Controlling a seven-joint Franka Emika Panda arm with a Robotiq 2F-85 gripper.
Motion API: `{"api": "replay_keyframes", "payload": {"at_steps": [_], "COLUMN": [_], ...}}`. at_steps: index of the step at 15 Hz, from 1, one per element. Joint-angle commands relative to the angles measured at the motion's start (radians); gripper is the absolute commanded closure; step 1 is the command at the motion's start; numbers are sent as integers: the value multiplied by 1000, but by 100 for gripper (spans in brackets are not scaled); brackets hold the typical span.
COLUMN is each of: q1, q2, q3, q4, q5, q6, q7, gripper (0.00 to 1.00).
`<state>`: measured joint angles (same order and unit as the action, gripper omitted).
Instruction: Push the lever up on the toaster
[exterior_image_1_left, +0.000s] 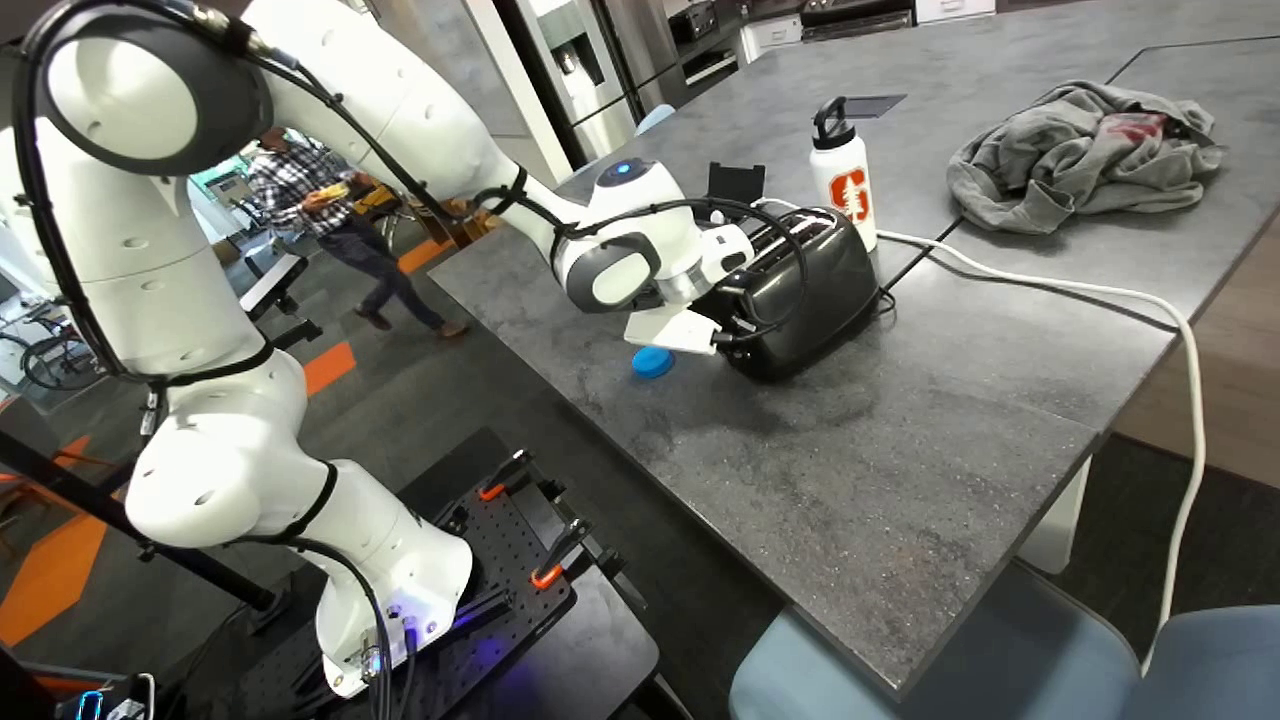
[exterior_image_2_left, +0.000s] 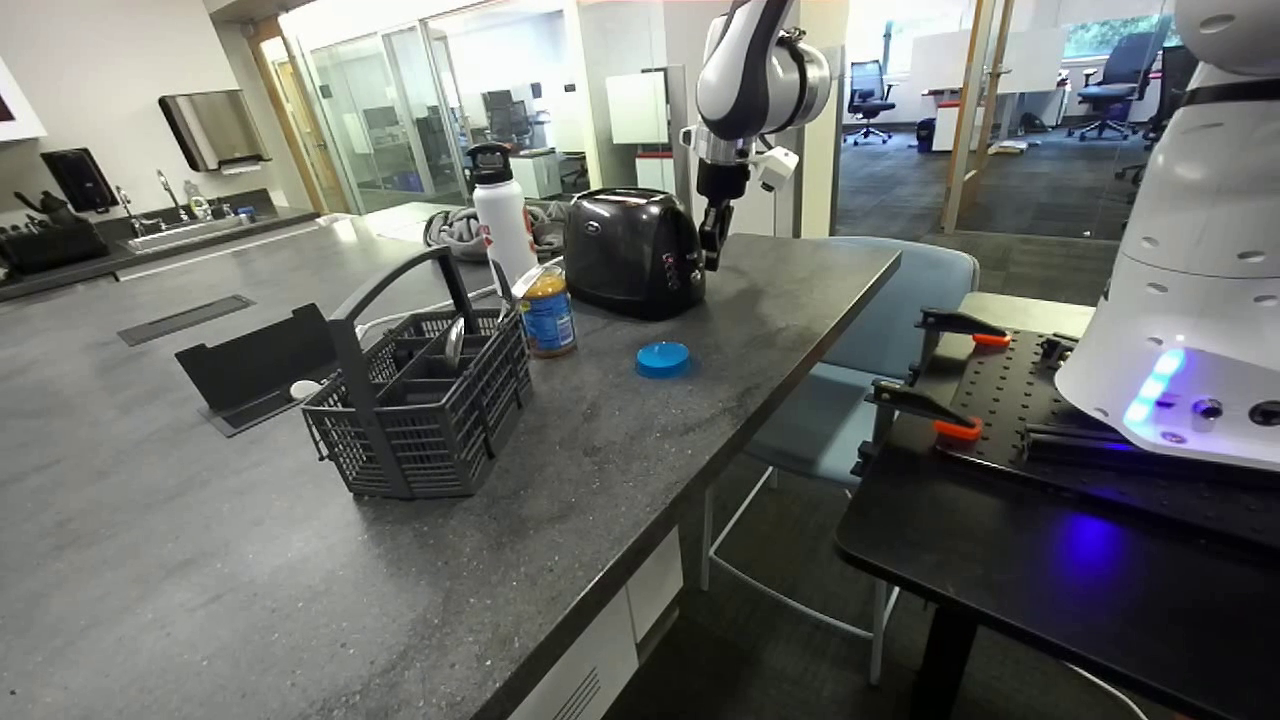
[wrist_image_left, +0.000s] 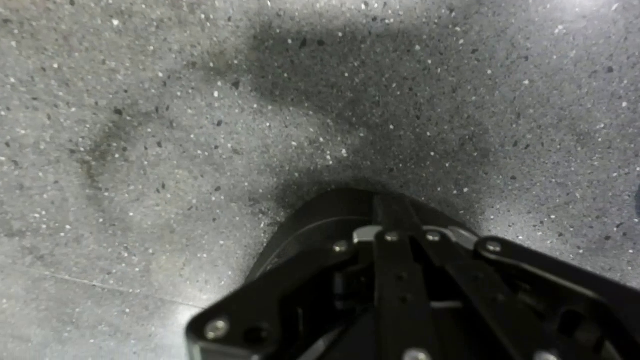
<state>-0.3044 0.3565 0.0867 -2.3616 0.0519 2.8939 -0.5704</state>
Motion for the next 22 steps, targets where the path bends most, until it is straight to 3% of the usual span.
{"api": "replay_keyframes", "payload": {"at_steps": [1, 13, 22], "q1": [-22, -13, -18], "q2": [30, 34, -175], "q3": [22, 20, 34], "q4": [23, 25, -150], "q5": [-4, -17, 15], "q6": [38, 54, 31], "q7": [-18, 1, -4], "gripper": [100, 100, 100]}}
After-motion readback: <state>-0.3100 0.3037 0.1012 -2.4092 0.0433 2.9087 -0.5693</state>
